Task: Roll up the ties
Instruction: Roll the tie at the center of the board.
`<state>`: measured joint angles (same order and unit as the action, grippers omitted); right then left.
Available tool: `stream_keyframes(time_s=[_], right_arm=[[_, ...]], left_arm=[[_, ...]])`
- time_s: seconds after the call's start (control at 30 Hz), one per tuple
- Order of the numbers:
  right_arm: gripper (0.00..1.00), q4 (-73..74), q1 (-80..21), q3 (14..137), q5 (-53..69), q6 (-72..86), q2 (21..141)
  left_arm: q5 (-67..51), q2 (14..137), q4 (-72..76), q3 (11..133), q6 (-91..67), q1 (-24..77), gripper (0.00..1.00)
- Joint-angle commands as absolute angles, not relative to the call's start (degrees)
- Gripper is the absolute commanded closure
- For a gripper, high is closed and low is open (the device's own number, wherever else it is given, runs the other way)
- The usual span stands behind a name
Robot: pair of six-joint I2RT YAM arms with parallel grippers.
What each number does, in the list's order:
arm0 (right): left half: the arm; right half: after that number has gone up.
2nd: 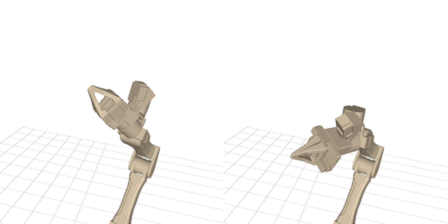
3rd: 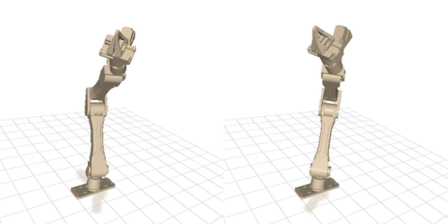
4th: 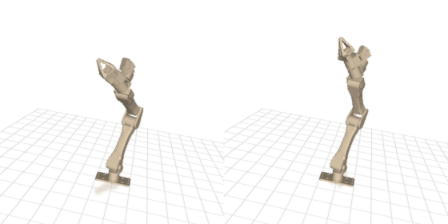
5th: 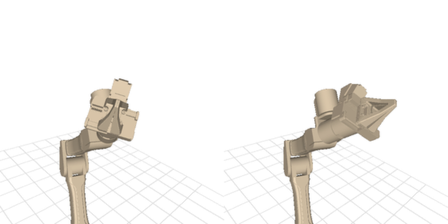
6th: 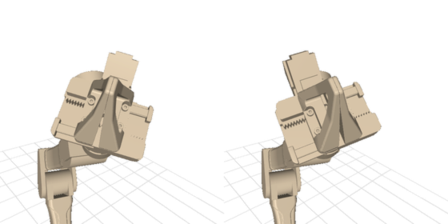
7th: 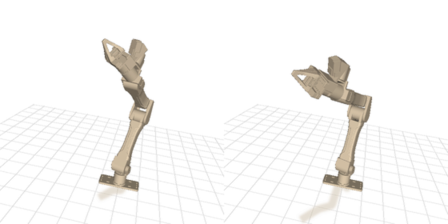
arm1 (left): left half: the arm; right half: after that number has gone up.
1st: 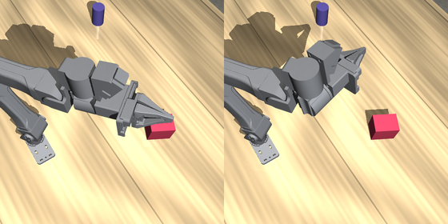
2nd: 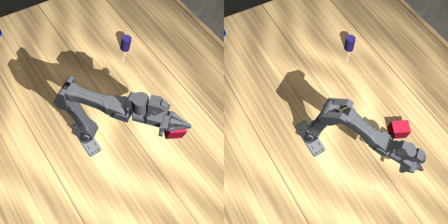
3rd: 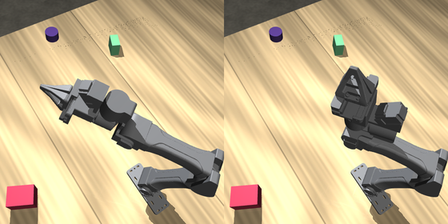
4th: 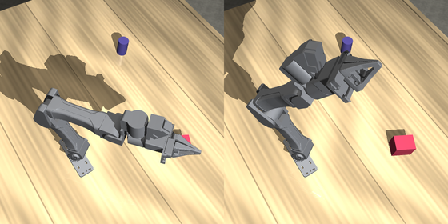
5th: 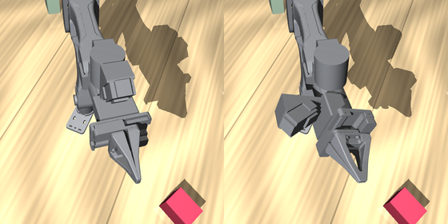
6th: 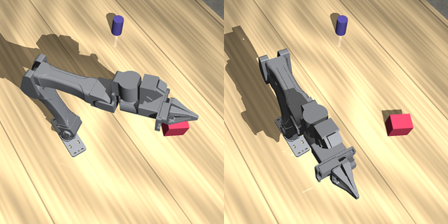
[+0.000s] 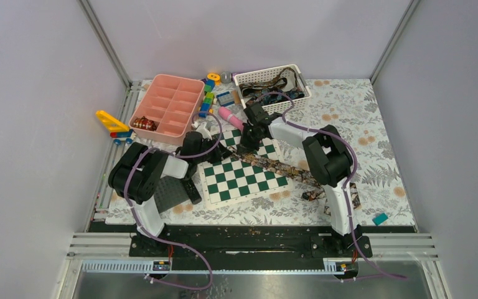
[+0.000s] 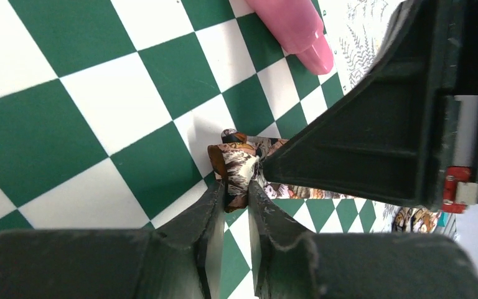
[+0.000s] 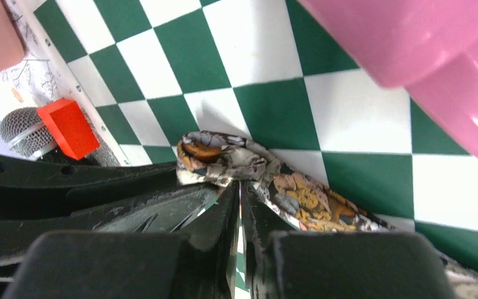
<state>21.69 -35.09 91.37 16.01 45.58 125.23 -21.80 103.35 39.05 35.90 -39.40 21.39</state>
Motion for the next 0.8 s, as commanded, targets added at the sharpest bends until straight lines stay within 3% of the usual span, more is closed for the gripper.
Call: stream_keyframes(time_s=[0.0, 0.3, 0.77], right_arm=[[0.87, 21.31, -34.76, 89.64, 14.24, 42.54, 116.30], [0.81, 20.64, -33.00, 79.69, 11.94, 40.97, 102.92], [0.80, 20.66, -30.74, 66.29, 9.83, 39.29, 88.44]], left_arm=[[-20.02, 99.76, 35.06, 38.34, -36.72, 22.86, 0.82], [-14.33, 96.82, 26.36, 41.68, -32.61, 24.97, 0.84], [2.94, 91.96, 6.70, 50.27, -21.57, 31.34, 0.87]])
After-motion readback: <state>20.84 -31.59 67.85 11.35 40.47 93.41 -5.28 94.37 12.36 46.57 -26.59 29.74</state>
